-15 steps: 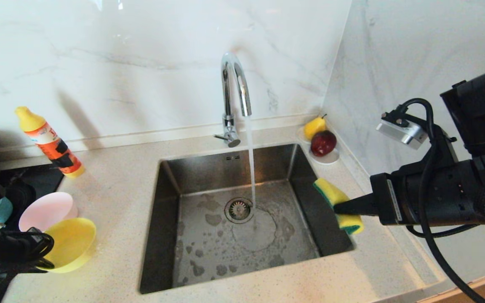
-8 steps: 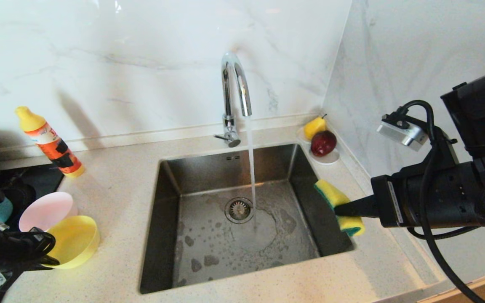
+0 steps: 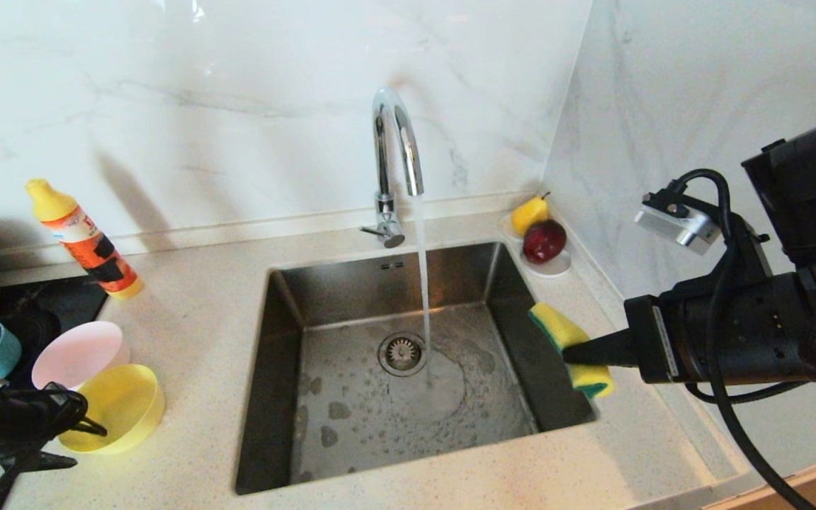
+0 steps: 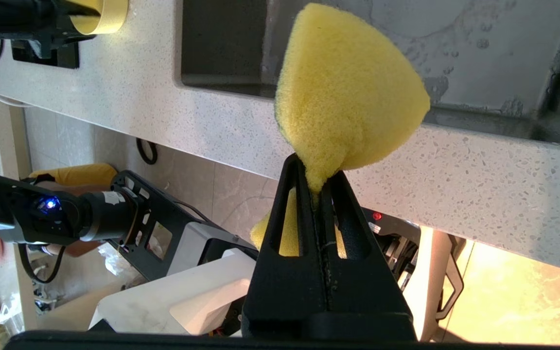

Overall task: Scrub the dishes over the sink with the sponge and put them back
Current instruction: Place the bowl on the table, then put down the sponge

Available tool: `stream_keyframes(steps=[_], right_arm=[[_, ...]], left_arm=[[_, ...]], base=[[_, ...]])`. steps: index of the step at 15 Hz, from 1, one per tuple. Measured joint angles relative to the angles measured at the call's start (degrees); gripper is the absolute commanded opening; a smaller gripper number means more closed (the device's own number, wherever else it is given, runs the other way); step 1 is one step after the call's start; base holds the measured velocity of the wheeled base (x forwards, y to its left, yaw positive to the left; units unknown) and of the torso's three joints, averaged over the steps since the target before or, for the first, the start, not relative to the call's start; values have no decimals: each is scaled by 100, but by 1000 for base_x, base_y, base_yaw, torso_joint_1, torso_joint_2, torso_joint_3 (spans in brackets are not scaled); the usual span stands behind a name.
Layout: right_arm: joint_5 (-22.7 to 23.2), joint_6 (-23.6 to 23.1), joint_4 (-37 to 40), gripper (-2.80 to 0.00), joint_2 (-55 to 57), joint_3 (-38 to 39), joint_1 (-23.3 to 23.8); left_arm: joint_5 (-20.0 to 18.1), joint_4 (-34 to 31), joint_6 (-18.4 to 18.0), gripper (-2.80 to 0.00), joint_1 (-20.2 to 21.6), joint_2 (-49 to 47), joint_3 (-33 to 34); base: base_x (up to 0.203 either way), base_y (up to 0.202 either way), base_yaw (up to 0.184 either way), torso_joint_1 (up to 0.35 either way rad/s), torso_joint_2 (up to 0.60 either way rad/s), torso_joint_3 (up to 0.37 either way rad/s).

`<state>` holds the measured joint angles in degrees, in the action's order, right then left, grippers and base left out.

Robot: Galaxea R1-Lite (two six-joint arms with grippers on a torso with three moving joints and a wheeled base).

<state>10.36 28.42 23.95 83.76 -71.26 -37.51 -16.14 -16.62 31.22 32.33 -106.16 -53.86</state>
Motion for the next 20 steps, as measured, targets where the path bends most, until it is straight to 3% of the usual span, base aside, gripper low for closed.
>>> stream_keyframes(steps=[4, 7, 8, 11, 14, 16, 18, 20], right_arm=[[2, 2, 0, -280, -30, 4, 0], [0, 1, 0, -280, -69, 18, 0], [0, -2, 0, -280, -85, 46, 0], [-9, 0, 0, -280, -131, 117, 0], [-11, 0, 0, -280, -173, 172, 24], [-11, -1, 0, -280, -185, 181, 69], [-11, 0, 0, -280, -195, 181, 124], [-11, -2, -6, -280, -204, 235, 144]], left_arm=[[7, -382, -56, 0, -6, 617, -203], [1, -1094, -298, 0, -76, 1229, -895], [0, -1305, -457, -280, -134, 1431, -1150], [13, -1412, -1146, -280, -424, 1770, -1842], [128, -943, -2226, -280, -911, 1770, -2301], [580, -142, -2781, -280, -1457, 1672, -2324], [1312, 979, -3327, -280, -2047, 1453, -2156], [1702, 2314, -3588, -280, -2658, 1296, -1695]], base=[[0, 0, 0, 0, 0, 0], [0, 0, 0, 0, 0, 0], [0, 0, 0, 0, 0, 0], [0, 0, 0, 0, 0, 0], [0, 0, 0, 0, 0, 0], [0, 0, 0, 0, 0, 0], [0, 0, 0, 0, 0, 0], [0, 0, 0, 0, 0, 0]])
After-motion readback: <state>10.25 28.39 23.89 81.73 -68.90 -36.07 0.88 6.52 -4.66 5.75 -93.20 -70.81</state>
